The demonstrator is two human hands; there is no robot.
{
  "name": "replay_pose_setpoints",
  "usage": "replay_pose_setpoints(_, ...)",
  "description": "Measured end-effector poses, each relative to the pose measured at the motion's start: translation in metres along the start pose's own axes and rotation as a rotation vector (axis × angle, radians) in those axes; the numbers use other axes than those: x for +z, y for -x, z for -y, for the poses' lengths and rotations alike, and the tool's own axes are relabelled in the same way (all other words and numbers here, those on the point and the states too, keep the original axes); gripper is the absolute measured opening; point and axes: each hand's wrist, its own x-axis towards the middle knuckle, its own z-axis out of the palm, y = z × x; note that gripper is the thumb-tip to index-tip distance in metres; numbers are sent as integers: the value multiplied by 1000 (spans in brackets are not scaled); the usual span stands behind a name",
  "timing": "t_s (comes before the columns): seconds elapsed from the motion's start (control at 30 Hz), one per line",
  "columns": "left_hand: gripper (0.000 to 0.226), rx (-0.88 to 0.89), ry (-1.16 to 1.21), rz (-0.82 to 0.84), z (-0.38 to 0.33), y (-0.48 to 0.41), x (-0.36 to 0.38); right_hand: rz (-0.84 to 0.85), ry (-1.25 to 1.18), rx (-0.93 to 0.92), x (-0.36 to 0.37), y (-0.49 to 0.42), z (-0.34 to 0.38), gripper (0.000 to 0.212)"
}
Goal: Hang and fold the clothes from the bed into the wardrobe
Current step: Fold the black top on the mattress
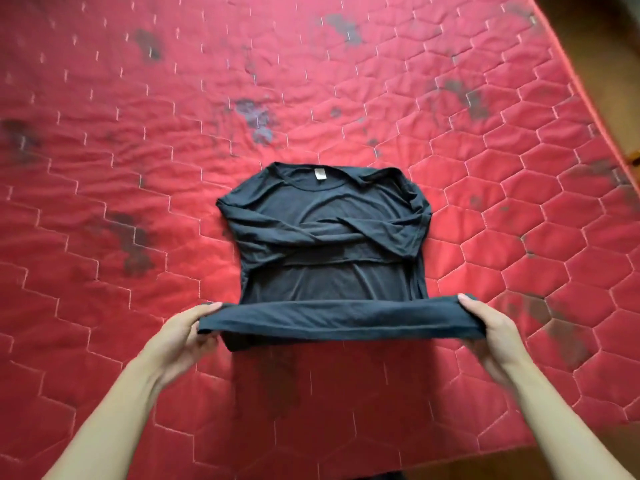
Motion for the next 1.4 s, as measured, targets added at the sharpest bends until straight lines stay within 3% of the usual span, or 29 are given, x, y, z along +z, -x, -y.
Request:
replay_pose_setpoints(0.23, 15, 125, 162, -176, -119, -92, 45, 77, -42, -7, 94, -119, 98, 5)
replay_pose_setpoints(0.37, 22, 199, 323, -177, -158, -140, 76, 103, -102, 30, 128, -180, 123, 29)
replay_pose_setpoints(0.43, 37, 163, 125, -260, -150, -162, 87, 21, 190, -11, 131, -202, 113, 38)
replay_pose_setpoints(0.53, 38, 180, -576, -600, -103, -182, 88, -223, 807, -204, 110, -215, 75, 56)
replay_pose_setpoints(0.6, 58, 210, -759, -693, -68, -181, 87, -304, 926, -228, 94, -206, 51, 70)
replay_pose_setpoints(0.73, 67, 145, -740, -718, -25, -172, 86, -222, 887, -105, 77, -181, 18, 78)
replay_pose_setpoints(0.87, 57, 185, -770, -698, -12, -167, 79, -16, 730, -60, 66, -168, -1, 31)
replay_pose_setpoints(0.97, 48, 273, -768, -642, -1, -162, 69, 9, 572, -61, 62, -157, -6, 13)
replay_pose_setpoints(1.27, 39, 187, -718, -534, 65, -122, 26, -107, 207, 13, 36, -103, -17, 14)
replay_pose_setpoints(1.4, 32, 122, -678, -427, 98, -104, 13, -107, 87, -52, 52, -78, -19, 18)
